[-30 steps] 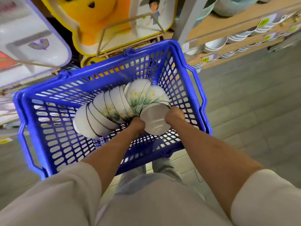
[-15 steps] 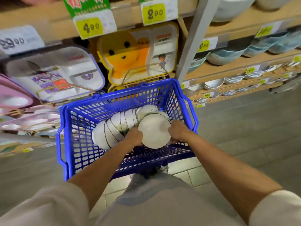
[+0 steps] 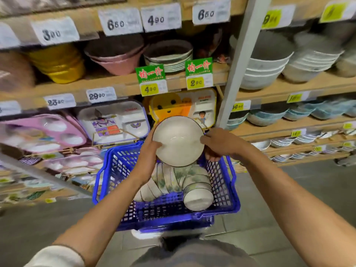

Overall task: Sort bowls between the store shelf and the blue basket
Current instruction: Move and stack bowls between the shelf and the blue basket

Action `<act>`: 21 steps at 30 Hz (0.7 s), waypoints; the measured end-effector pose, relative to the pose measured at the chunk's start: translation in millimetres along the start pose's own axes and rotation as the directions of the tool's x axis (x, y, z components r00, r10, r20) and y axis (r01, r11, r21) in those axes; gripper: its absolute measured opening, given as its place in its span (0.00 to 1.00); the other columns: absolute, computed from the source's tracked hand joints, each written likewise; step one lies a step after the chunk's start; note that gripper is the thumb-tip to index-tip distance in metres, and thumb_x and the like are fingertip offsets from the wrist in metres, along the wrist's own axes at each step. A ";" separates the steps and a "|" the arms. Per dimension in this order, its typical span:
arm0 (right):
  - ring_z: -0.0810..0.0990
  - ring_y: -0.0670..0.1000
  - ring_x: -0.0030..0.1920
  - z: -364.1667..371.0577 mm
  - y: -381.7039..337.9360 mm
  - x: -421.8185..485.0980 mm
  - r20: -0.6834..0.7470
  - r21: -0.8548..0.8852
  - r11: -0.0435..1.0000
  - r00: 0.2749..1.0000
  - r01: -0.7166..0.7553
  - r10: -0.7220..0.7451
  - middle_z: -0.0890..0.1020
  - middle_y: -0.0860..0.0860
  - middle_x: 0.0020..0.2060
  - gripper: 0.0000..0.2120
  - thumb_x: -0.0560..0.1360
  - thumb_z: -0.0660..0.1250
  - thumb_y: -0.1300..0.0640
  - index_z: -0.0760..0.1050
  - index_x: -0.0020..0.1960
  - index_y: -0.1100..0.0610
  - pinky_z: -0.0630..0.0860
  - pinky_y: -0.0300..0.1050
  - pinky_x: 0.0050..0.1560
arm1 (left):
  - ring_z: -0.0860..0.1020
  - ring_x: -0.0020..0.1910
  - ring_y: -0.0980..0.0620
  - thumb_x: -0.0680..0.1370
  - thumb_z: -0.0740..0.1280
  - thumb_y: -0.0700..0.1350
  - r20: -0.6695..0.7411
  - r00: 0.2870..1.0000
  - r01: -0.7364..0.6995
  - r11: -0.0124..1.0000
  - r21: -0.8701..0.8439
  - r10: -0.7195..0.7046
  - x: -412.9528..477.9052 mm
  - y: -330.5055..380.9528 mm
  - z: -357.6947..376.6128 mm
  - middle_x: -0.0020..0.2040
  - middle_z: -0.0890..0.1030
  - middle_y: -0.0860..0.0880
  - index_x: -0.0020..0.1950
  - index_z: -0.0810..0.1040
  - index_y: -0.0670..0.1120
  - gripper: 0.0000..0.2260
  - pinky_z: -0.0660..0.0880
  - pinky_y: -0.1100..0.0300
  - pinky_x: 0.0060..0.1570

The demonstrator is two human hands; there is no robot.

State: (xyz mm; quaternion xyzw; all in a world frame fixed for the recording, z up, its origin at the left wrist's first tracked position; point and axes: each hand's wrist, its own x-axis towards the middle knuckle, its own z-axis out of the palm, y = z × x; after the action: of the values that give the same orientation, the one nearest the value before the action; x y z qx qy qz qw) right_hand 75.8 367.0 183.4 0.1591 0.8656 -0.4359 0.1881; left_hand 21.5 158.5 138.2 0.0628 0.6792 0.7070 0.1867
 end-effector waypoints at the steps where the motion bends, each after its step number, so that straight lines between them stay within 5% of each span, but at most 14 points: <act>1: 0.76 0.50 0.21 -5.6 -11.6 -8.4 0.000 0.009 0.999 1.000 0.031 -0.031 0.81 0.57 0.26 0.20 0.80 0.55 0.57 0.74 0.34 0.65 0.74 0.39 0.26 | 0.74 0.64 0.48 0.68 0.60 0.45 -0.020 0.999 -0.044 0.997 -0.059 0.043 -4.2 13.2 0.8 0.66 0.76 0.52 0.65 0.73 0.59 0.26 0.74 0.49 0.58; 6: 0.72 0.52 0.21 -24.5 -57.0 -49.9 -0.098 0.060 0.982 0.980 0.177 -0.171 0.78 0.56 0.22 0.18 0.78 0.57 0.55 0.74 0.33 0.62 0.68 0.38 0.22 | 0.78 0.54 0.48 0.65 0.57 0.43 -0.127 0.986 -0.137 0.951 -0.277 0.106 -23.4 70.6 3.5 0.54 0.82 0.53 0.58 0.78 0.52 0.23 0.78 0.56 0.46; 11: 0.77 0.49 0.26 -22.4 -87.7 -83.0 -0.373 0.245 0.906 0.896 0.345 -0.241 0.80 0.52 0.28 0.18 0.79 0.61 0.49 0.77 0.37 0.59 0.74 0.44 0.29 | 0.78 0.52 0.45 0.70 0.56 0.44 -0.156 0.986 -0.102 0.942 -0.320 0.054 -45.2 125.7 0.6 0.53 0.82 0.47 0.58 0.79 0.45 0.20 0.74 0.53 0.46; 16: 0.81 0.41 0.50 5.8 -111.8 -104.4 -0.554 0.535 0.664 0.811 0.521 -0.190 0.82 0.46 0.53 0.14 0.80 0.58 0.45 0.75 0.60 0.50 0.79 0.38 0.45 | 0.77 0.43 0.49 0.74 0.56 0.42 -0.134 0.991 -0.067 0.939 -0.337 0.022 -60.4 166.1 2.2 0.45 0.82 0.50 0.46 0.78 0.49 0.11 0.70 0.60 0.34; 21: 0.77 0.53 0.63 19.2 -118.8 -127.6 -0.698 0.643 0.425 0.716 0.637 -0.018 0.79 0.54 0.62 0.21 0.79 0.58 0.45 0.73 0.67 0.53 0.72 0.55 0.66 | 0.78 0.43 0.46 0.74 0.56 0.42 0.015 1.000 0.019 0.942 -0.334 -0.015 -77.2 182.2 29.3 0.44 0.83 0.48 0.47 0.78 0.47 0.11 0.72 0.59 0.36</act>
State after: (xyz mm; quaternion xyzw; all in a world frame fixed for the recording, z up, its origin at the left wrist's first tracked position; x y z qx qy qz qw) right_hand 139.2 269.5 314.6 0.1734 0.5552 -0.7586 -0.2938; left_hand 70.2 157.6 332.2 0.0286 0.5490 0.8098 0.2049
